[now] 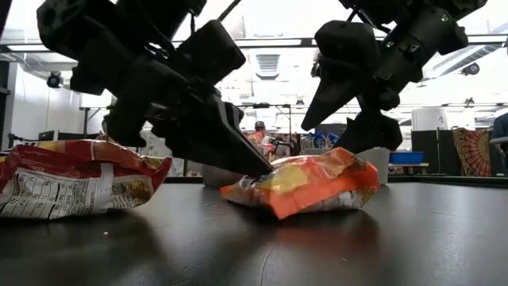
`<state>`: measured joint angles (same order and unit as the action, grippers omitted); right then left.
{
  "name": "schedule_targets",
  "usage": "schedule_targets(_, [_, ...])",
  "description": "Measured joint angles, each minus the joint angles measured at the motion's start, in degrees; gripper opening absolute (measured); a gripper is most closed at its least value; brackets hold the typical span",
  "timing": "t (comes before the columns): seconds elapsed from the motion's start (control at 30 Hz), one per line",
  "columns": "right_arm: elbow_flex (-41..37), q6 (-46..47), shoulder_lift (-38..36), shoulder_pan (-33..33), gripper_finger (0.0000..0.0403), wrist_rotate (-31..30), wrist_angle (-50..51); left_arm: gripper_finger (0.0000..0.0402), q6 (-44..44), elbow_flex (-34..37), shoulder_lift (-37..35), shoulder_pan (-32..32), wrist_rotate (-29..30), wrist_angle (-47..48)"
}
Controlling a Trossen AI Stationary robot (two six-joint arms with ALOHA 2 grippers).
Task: Sort Maruchan noodles
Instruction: Put the orange noodle pack into the black bin
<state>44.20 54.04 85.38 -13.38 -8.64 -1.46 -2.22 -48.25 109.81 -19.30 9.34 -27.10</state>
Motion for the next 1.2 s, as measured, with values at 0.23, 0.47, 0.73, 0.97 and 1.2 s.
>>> schedule_targets(0.23, [-3.23,0.65,0.02,-0.18,0.0338,-0.42,-6.78,0.0040,-0.64,0.09,-0.15,0.38,0.04,2.75])
schedule_targets(0.47, [-6.88,0.47,0.02,-0.23,0.0338,-0.42,-16.31,0.0040,-0.96,0.11,-0.15,0.60,0.07,3.08])
schedule_targets(0.73, [-7.04,-1.51,5.38,-0.39,0.0336,0.20,-22.53,0.0040,-1.07,0.16,-0.15,0.72,0.09,3.02])
schedule_targets(0.97, [-4.30,-6.61,12.46,-0.47,0.0333,4.12,-30.62,0.0040,-1.11,0.24,-0.10,0.76,0.11,2.94])
schedule_targets(1.2, [-2.58,-8.33,14.34,-0.45,0.0320,4.39,-30.34,0.0040,-1.09,0.26,-0.06,0.82,0.10,2.73])
